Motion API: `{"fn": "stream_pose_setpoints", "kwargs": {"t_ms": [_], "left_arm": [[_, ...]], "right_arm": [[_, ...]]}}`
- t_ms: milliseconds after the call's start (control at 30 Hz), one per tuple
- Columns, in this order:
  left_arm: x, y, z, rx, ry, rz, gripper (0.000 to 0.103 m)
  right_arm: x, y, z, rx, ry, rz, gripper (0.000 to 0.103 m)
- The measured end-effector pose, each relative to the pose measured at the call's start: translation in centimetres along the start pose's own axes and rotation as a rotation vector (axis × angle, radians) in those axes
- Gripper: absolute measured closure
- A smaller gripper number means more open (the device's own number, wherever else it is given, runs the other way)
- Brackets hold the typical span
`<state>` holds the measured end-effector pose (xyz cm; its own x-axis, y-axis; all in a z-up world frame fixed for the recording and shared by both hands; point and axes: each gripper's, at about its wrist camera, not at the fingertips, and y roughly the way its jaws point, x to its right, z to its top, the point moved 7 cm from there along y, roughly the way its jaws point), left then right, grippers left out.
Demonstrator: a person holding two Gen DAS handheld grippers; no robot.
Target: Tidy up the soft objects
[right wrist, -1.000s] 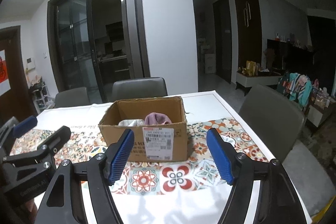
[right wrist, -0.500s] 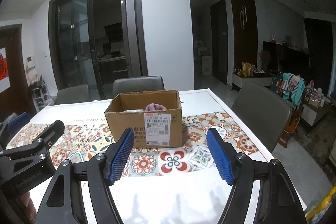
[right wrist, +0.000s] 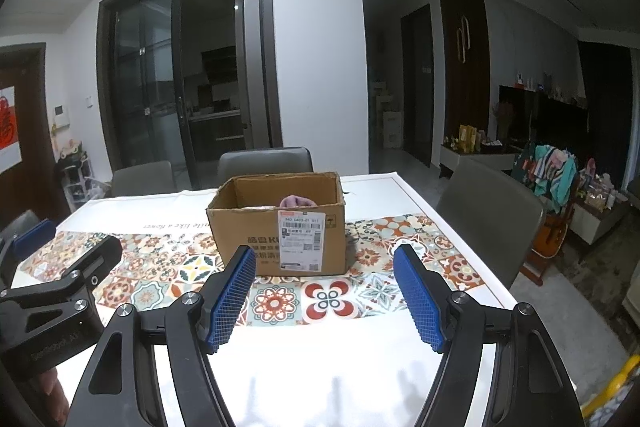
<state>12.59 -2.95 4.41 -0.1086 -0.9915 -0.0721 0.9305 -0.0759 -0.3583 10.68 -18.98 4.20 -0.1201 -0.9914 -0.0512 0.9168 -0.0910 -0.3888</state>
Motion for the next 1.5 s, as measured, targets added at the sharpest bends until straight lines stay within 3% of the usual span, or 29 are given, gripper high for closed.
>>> {"fn": "stream_pose_setpoints", "kwargs": {"t_ms": [1500], "left_arm": [[-0.28,-0.62,0.05,0.005,-0.007,-0.014,0.0]], "right_arm": [[-0.38,-0.45,0.33,0.015,-0.009,0.006,0.03]]}}
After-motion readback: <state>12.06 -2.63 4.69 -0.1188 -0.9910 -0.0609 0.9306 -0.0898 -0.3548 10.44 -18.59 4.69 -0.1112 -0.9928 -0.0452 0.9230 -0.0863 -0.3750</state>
